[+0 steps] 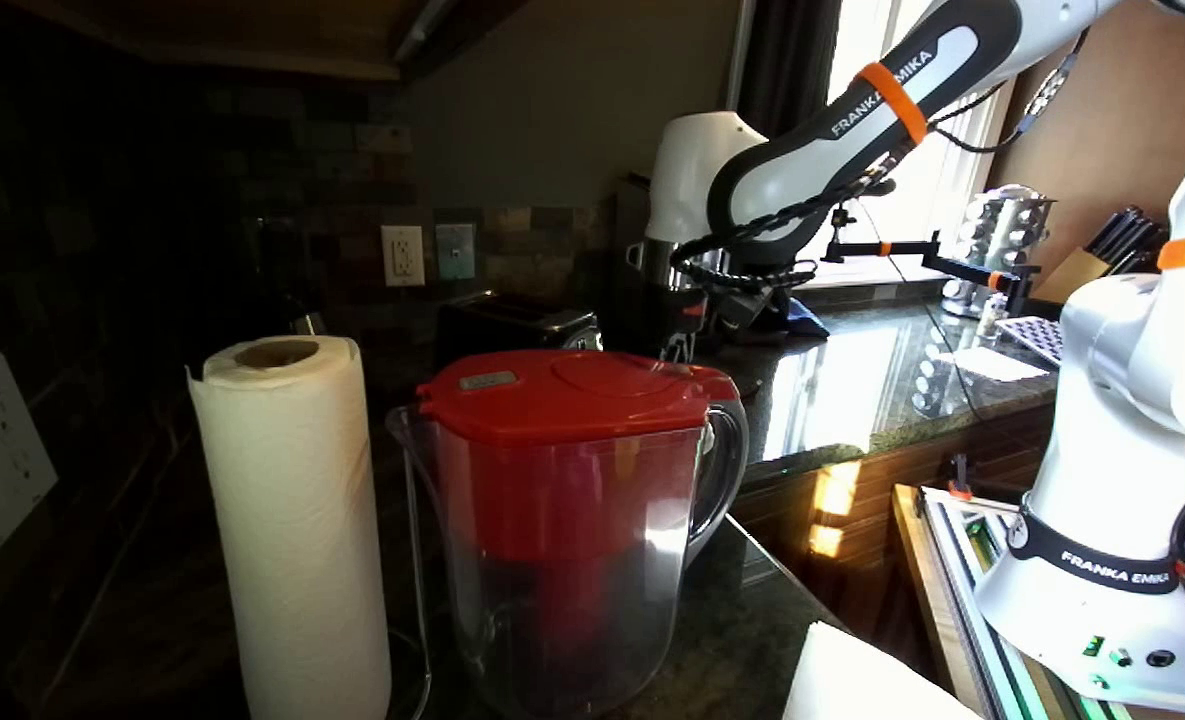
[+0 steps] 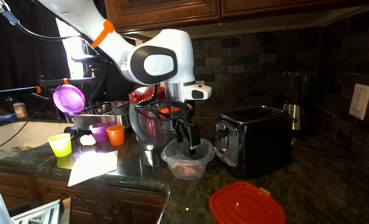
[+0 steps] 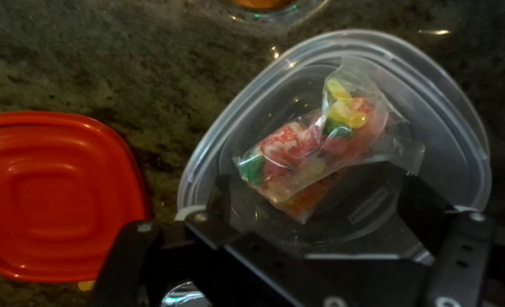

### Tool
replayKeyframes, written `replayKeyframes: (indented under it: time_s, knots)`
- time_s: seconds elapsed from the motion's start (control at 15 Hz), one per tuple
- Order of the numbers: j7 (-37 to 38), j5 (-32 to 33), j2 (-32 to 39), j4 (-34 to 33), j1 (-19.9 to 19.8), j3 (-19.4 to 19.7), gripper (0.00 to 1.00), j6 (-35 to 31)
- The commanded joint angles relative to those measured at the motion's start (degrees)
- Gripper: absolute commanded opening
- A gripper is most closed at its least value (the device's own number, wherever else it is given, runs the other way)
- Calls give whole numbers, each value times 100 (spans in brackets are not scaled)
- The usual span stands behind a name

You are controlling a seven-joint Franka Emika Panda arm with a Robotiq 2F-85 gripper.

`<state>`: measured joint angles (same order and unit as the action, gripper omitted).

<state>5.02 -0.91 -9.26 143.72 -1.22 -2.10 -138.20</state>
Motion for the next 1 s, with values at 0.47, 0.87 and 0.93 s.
replayKeyframes:
  time_s: [0.47,0.87,0.93]
  knots:
    - [384,52,778,-264,46,55,100,-240]
    - [624,21,1077,-396,56,78,100,-288]
    - [647,9,1116,-417,59,81,100,-297]
